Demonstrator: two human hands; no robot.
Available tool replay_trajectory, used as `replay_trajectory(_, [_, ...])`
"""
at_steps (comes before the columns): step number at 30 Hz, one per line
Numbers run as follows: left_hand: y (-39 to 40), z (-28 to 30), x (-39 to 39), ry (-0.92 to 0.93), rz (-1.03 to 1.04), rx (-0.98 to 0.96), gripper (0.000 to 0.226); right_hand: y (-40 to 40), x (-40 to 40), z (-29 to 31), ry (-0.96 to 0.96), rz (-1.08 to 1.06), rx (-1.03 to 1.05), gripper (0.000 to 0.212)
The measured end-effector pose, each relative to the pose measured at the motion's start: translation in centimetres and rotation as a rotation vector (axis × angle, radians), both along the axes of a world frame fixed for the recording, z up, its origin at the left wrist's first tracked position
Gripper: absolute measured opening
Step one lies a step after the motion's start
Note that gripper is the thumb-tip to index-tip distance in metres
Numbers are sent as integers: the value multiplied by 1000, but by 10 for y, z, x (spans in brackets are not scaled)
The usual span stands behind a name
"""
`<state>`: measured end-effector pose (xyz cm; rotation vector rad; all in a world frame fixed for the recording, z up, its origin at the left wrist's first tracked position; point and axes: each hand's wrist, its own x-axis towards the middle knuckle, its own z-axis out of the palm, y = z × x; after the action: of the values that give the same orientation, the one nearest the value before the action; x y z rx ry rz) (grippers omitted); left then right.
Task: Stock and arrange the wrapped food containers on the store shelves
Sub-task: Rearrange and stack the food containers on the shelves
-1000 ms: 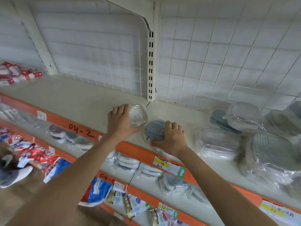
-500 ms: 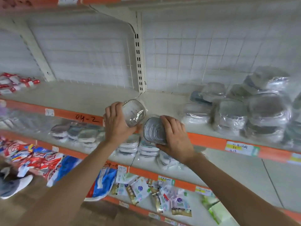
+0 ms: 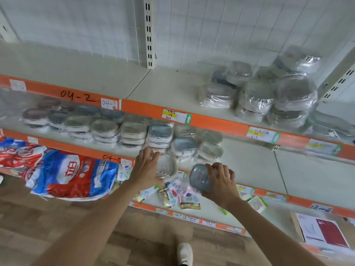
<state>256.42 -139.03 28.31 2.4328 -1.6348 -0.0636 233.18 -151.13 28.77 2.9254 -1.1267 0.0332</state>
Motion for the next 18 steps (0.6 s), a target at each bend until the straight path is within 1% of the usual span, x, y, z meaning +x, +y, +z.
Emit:
replay_trajectory(3, [-21,-6,-3,-42,-24,92,86,-19,0,-20,-5,-72,59,88])
replay_trajectory(5, [-43,-16,-2,9,-24,97,92,-35,5,-36,-36,-119,76,82])
replay_trajectory(7, [-71,-31,0,36,-26,50,89,-61,13,-55,-115,-173,45,76])
replay_trajectory(9, [-101,-50,1,32,-23,-23,78,-93,22,-72,-185,-211,22,70])
replay_trajectory(13, [-172,-87,11,49,-35,-199,68,-161,49,-100,-392,-226,-29,67])
replay_trajectory(14, [-190,-94,15,54,-48,-231,64,-176,54,-106,-400,-227,-13,69])
replay_trajectory(16, [-219,-111,19,46,-61,-204,57,-200,59,-121,-317,-203,48,67])
replay_trajectory(18, [-236,-127,21,-19,-55,-143,53,-211,58,-135,-218,-167,36,55])
